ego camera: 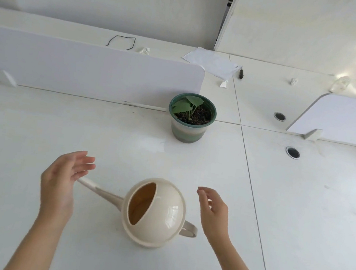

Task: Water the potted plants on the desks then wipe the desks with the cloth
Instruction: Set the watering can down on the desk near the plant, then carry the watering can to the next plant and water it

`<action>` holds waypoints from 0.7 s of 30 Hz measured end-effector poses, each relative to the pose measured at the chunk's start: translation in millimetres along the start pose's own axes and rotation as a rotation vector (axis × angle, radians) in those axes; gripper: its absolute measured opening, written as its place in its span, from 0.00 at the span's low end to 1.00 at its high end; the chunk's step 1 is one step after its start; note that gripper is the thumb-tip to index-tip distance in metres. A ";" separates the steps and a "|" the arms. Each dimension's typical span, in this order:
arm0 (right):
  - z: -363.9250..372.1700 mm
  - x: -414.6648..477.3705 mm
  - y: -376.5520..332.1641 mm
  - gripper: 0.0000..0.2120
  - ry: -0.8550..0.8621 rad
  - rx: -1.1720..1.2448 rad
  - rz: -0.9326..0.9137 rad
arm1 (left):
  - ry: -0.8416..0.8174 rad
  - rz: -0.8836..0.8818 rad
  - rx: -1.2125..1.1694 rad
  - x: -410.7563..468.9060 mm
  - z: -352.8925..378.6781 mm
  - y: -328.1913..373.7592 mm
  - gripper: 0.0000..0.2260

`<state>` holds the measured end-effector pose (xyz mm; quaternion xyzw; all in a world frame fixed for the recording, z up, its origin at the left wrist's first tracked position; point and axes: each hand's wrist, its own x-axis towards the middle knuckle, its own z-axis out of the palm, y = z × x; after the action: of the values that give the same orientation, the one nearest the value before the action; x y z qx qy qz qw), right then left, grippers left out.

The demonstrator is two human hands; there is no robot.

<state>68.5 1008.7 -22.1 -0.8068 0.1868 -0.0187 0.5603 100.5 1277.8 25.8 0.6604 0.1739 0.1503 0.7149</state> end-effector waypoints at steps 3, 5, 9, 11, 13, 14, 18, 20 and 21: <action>3.1 -30.7 5.6 0.12 0.020 -0.022 -0.032 | 0.145 -0.013 -0.063 -24.5 -21.6 -12.1 0.11; 6.6 -47.6 11.1 0.14 0.029 -0.050 -0.038 | 0.313 -0.067 -0.134 -35.0 -29.5 -23.1 0.11; 14.0 -67.7 25.6 0.13 0.027 -0.124 -0.061 | 0.547 -0.185 -0.202 -39.4 -30.4 -41.4 0.10; 18.2 -71.9 32.7 0.08 0.033 -0.125 -0.074 | 0.479 -0.317 -0.240 -35.9 -26.5 -51.2 0.11; 22.0 -73.2 39.3 0.07 0.013 -0.136 -0.076 | 0.358 -0.426 -0.272 -32.6 -20.4 -57.7 0.17; 23.3 -72.6 41.7 0.07 -0.007 -0.134 -0.062 | 0.294 -0.455 -0.283 -31.7 -16.5 -59.4 0.20; 20.5 -68.7 44.1 0.10 -0.057 -0.136 -0.042 | 0.102 -0.429 -0.304 -34.6 -3.2 -59.2 0.20; 17.0 -68.1 41.8 0.10 -0.085 -0.135 -0.037 | 0.076 -0.407 -0.317 -35.5 -0.1 -57.9 0.15; 15.7 -67.9 41.3 0.09 -0.096 -0.135 -0.032 | 0.070 -0.405 -0.323 -35.3 0.7 -57.8 0.12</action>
<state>-2.4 1032.2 -53.4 -0.8456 0.1476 0.0237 0.5125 68.3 1256.8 -29.9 0.4837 0.3007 0.0526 0.8202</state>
